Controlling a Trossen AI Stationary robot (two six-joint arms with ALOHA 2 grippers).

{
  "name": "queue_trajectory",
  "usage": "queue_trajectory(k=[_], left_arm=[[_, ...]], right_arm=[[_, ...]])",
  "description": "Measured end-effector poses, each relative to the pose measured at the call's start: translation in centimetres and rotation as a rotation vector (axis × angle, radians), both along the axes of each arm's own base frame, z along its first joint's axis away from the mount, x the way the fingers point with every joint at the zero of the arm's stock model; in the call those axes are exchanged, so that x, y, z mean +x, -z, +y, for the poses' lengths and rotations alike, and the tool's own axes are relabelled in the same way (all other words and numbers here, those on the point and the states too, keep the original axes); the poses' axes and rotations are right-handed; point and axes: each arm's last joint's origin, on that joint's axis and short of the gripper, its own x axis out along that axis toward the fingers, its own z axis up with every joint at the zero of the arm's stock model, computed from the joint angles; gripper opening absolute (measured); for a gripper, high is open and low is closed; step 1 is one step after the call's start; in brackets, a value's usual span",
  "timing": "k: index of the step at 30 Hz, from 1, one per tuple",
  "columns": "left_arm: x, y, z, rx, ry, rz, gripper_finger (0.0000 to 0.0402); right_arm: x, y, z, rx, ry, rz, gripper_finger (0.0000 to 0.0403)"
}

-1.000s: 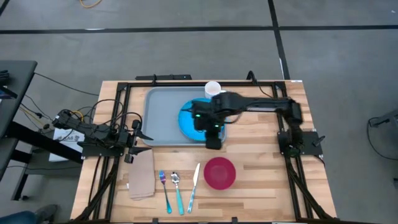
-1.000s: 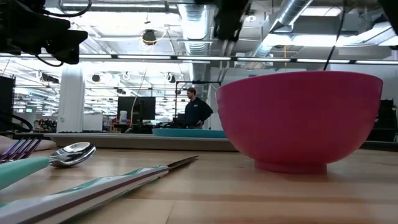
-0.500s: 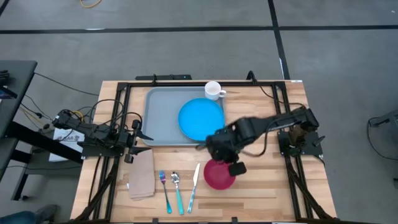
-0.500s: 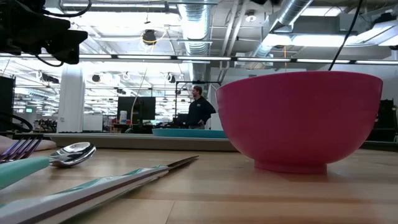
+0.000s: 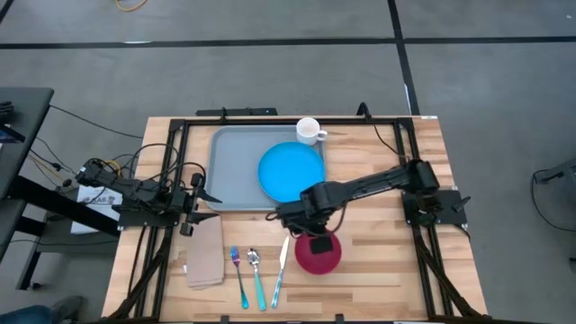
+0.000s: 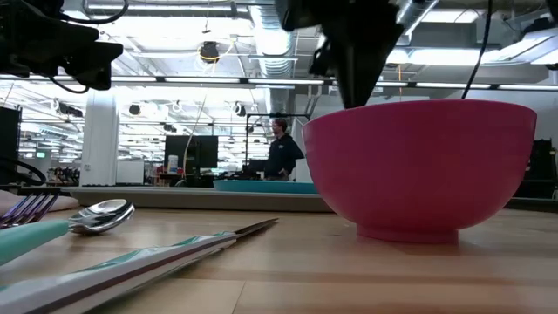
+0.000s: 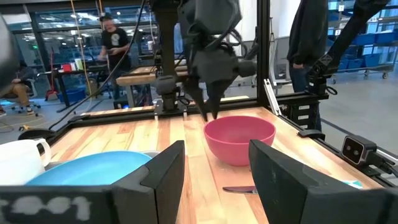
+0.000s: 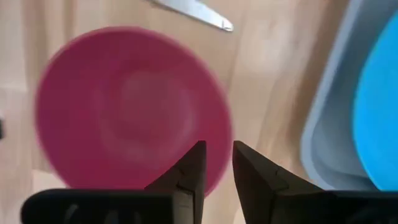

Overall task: Set up tray
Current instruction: Put the pink bowl on the blue plate

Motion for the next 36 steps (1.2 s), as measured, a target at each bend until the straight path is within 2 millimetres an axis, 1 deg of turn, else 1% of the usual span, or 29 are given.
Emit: queue_trajectory(k=[3,6,11,15,18,24,28,32,36], left_arm=[[0.0,0.0,0.0,0.004,0.0,-0.001,0.0169],[0.0,0.0,0.0,0.0,-0.001,0.0,0.0169],[0.0,0.0,0.0,0.002,-0.001,-0.001,0.0169],[0.0,0.0,0.0,0.002,0.0,-0.001,0.0169],[0.0,0.0,0.0,0.002,-0.001,-0.001,0.0169],[0.0,0.0,0.0,0.003,-0.001,-0.001,0.0169],[0.0,0.0,0.0,0.001,-0.001,-0.001,0.0169],[0.0,0.0,0.0,0.0,0.0,0.0,0.0169],[0.0,0.0,0.0,0.004,-0.001,-0.001,0.0169]], right_arm=[[0.4,0.8,-0.4,-0.006,0.025,0.026,0.0087],[0.4,0.8,-0.5,-0.003,0.026,0.022,0.0095],[0.4,0.7,-0.1,0.0,0.015,0.016,0.0098],[0.3,0.8,0.5,0.001,-0.029,0.006,0.0098],[0.3,1.3,0.7,0.004,-0.035,-0.007,0.0098],[0.0,2.6,0.1,-0.013,-0.024,0.034,0.0098],[0.1,3.0,-0.4,-0.031,-0.012,0.027,0.0098],[0.2,3.0,-0.9,-0.027,-0.009,0.03,0.0093],[0.2,3.0,-0.8,-0.001,-0.027,0.033,0.0072]])
